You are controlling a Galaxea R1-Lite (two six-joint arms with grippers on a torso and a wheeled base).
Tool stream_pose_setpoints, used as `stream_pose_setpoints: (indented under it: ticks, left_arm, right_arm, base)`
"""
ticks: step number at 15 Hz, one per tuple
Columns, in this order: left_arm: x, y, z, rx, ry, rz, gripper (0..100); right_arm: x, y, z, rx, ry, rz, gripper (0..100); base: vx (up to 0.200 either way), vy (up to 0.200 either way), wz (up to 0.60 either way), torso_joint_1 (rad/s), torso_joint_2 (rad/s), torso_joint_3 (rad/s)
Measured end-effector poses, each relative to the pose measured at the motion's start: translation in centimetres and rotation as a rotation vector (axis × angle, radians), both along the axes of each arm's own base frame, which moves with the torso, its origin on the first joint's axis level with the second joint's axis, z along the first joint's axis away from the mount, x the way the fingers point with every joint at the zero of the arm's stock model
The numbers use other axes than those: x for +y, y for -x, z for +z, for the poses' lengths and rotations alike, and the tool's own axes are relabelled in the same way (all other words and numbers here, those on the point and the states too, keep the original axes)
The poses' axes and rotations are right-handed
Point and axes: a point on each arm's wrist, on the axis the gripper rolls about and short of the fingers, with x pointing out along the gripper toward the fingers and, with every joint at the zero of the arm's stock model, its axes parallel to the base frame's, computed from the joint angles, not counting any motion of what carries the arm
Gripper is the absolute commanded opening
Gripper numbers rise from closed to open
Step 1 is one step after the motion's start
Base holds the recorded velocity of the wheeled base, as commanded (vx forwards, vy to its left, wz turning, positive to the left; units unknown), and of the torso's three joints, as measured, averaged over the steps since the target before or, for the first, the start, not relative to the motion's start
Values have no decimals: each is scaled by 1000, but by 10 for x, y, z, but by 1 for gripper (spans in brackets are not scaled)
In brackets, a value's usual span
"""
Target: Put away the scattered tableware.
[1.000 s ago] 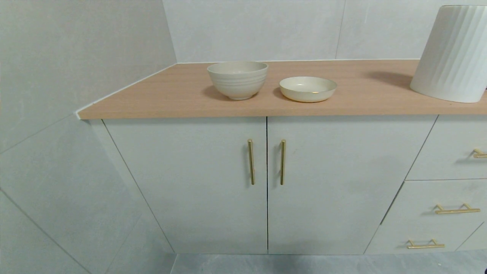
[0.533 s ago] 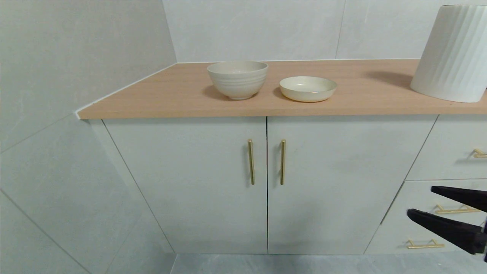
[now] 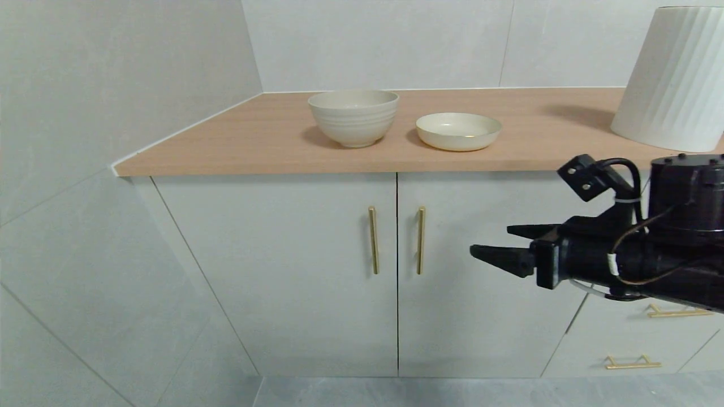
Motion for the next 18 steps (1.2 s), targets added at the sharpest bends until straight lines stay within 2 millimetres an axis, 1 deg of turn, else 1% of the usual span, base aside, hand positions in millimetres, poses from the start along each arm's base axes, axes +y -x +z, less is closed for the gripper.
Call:
stream_pose_setpoints:
  ticks: [2,3,6,8,10,14,16,18]
  left_arm:
    - [0,0,0,0,0,0,100]
    - [0,0,0,0,0,0,100]
    - [0,0,0,0,0,0,100]
    - [0,0,0,0,0,0,100]
    - [0,0,0,0,0,-1,100]
    - [0,0,0,0,0,0,100]
    - [0,0,0,0,0,0,100]
    - [0,0,0,0,0,0,100]
  right_arm:
    - [19,-17,-7,39,-13,19,100]
    - [25,-23,-11,74,-34,14,100]
    - [37,-37,-19,133,-64,5,100]
    - [44,-43,-24,154,-91,3,100]
    - [57,-46,-28,149,-133,22,100]
    - [81,-57,-50,112,-161,41,100]
    - [86,-62,-59,110,-156,24,100]
    - [89,-65,-65,121,-164,21,100]
  base:
    - [0,0,0,0,0,0]
    - [0,0,0,0,0,0]
    - [0,0,0,0,0,0]
    - [0,0,0,0,0,0]
    - [0,0,0,0,0,0]
    - [0,0,0,0,0,0]
    - [0,0,0,0,0,0]
    - [0,0,0,0,0,0]
